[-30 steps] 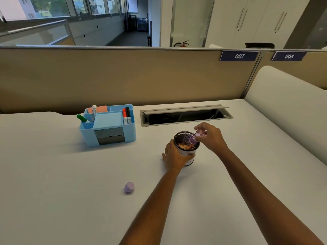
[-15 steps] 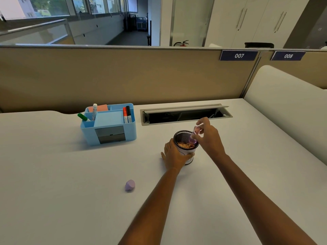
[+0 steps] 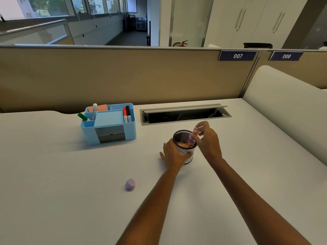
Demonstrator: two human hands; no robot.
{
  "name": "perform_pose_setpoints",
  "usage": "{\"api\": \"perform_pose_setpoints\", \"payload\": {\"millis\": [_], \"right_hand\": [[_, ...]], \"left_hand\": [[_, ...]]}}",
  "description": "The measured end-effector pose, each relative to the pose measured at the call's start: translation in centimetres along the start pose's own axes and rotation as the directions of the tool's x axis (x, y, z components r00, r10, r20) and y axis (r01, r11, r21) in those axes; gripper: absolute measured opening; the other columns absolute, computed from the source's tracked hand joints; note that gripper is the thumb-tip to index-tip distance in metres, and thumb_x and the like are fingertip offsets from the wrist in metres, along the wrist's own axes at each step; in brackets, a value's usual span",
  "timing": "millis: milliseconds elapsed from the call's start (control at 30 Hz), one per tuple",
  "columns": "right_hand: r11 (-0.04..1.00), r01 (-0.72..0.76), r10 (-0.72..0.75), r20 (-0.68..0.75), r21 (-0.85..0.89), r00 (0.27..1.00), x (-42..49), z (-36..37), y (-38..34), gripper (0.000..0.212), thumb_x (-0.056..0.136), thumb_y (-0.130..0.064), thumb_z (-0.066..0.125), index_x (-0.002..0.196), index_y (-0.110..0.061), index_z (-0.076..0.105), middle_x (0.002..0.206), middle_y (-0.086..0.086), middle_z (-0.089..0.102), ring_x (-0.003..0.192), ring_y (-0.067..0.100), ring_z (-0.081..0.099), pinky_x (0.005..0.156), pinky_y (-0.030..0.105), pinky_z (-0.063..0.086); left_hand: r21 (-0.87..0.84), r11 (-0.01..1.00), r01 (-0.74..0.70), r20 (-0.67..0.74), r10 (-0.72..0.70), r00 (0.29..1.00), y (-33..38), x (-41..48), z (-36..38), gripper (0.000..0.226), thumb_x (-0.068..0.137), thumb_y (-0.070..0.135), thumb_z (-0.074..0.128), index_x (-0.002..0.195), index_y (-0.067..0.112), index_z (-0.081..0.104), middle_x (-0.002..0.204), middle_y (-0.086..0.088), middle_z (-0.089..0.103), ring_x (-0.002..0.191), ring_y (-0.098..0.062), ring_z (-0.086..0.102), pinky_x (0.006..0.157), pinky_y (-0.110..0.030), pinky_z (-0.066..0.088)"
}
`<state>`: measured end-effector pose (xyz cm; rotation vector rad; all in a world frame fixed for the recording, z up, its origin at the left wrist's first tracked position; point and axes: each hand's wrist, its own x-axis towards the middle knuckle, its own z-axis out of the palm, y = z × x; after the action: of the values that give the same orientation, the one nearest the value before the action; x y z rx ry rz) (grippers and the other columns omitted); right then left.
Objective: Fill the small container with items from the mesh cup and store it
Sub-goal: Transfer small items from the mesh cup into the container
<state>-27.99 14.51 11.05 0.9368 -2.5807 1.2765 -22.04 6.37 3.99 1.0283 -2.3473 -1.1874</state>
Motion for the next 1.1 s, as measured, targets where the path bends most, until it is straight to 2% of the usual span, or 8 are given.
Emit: {"api": "perform_pose_setpoints", "payload": {"millis": [200, 367, 533, 700, 800, 933, 1000, 1100], "right_hand": [[0.998, -0.003, 0.007, -0.077, 0.059, 0.997, 0.1, 0.1, -0.3, 0.033, 0.076, -0.008, 0.069, 0.100, -0.001, 0.048, 0.103, 0.023, 0.062, 0.093, 0.034, 0.059, 0.073, 0.031, 0.047], [1.000, -0.002, 0.001, 0.026, 0.024, 1.000, 0.2, 0.6, -0.4, 0.032, 0.078, -0.009, 0.067, 0.101, -0.001, 0.048, 0.106, 0.023, 0.062, 0.096, 0.035, 0.059, 0.077, 0.032, 0.048], [0.999, 0.012, -0.015, 0.073, 0.039, 0.997, 0.3, 0.9, -0.8, 0.028, 0.079, -0.009, 0.065, 0.101, 0.000, 0.050, 0.106, 0.023, 0.062, 0.096, 0.035, 0.058, 0.078, 0.030, 0.044], [0.997, 0.061, -0.068, 0.153, 0.046, 0.986, 0.4, 0.9, -1.0, 0.021, 0.081, -0.010, 0.062, 0.098, -0.002, 0.052, 0.106, 0.022, 0.064, 0.097, 0.036, 0.059, 0.076, 0.030, 0.045], [0.997, 0.027, -0.035, 0.108, 0.073, 0.993, 0.6, 0.7, -0.8, 0.032, 0.080, -0.012, 0.064, 0.109, -0.004, 0.051, 0.111, 0.022, 0.063, 0.096, 0.036, 0.061, 0.076, 0.031, 0.048], [0.998, -0.060, 0.060, 0.054, 0.011, 0.997, 1.2, 0.3, 0.2, 0.029, 0.081, -0.009, 0.063, 0.107, -0.001, 0.056, 0.110, 0.021, 0.063, 0.097, 0.033, 0.060, 0.077, 0.030, 0.046], [0.996, -0.052, 0.058, 0.085, -0.066, 0.995, 1.3, 0.3, 0.4, 0.032, 0.080, -0.010, 0.064, 0.110, -0.002, 0.054, 0.113, 0.021, 0.063, 0.099, 0.033, 0.059, 0.081, 0.032, 0.048], [1.000, -0.026, 0.026, 0.059, -0.006, 0.998, 1.1, 0.4, -0.1, 0.042, 0.078, -0.012, 0.068, 0.113, -0.005, 0.046, 0.106, 0.022, 0.066, 0.092, 0.034, 0.063, 0.075, 0.032, 0.049]], "left_hand": [[0.019, 0.981, -0.191, -0.060, 0.192, 0.980, 0.3, 0.1, -1.3, 0.095, 0.071, 0.046, 0.070, 0.140, 0.010, 0.017, 0.153, -0.010, 0.019, 0.143, -0.028, 0.011, 0.118, -0.046, 0.007], [0.095, 0.888, -0.450, -0.095, 0.458, 0.884, 1.5, 0.1, -2.5, 0.070, 0.078, 0.038, 0.066, 0.134, 0.011, 0.036, 0.147, -0.013, 0.034, 0.140, -0.030, 0.021, 0.117, -0.043, 0.014], [0.059, 0.909, -0.412, -0.110, 0.416, 0.903, 2.1, 0.3, -2.8, 0.044, 0.086, 0.029, 0.058, 0.125, 0.009, 0.050, 0.134, -0.013, 0.052, 0.128, -0.029, 0.039, 0.110, -0.038, 0.030], [0.000, 0.946, -0.324, -0.171, 0.319, 0.932, 2.4, 0.6, -3.0, 0.036, 0.086, 0.028, 0.058, 0.115, 0.007, 0.058, 0.123, -0.015, 0.060, 0.117, -0.028, 0.047, 0.101, -0.037, 0.038], [0.076, 0.948, -0.308, -0.129, 0.316, 0.940, 1.9, 0.8, -2.7, 0.048, 0.085, 0.034, 0.059, 0.126, 0.012, 0.048, 0.134, -0.012, 0.051, 0.125, -0.027, 0.040, 0.105, -0.038, 0.034], [0.123, 0.968, -0.218, -0.008, 0.221, 0.975, 1.2, 1.2, -2.5, 0.084, 0.075, 0.049, 0.064, 0.139, 0.013, 0.023, 0.150, -0.009, 0.028, 0.138, -0.028, 0.022, 0.112, -0.044, 0.025], [0.137, 0.970, -0.200, 0.050, 0.195, 0.979, 1.1, 1.3, -2.4, 0.092, 0.072, 0.053, 0.066, 0.140, 0.012, 0.020, 0.151, -0.009, 0.026, 0.139, -0.029, 0.021, 0.113, -0.047, 0.024], [0.144, 0.970, -0.195, 0.060, 0.188, 0.980, 0.9, 1.4, -2.3, 0.091, 0.071, 0.055, 0.065, 0.139, 0.012, 0.024, 0.148, -0.010, 0.032, 0.137, -0.029, 0.027, 0.112, -0.046, 0.027]]}}
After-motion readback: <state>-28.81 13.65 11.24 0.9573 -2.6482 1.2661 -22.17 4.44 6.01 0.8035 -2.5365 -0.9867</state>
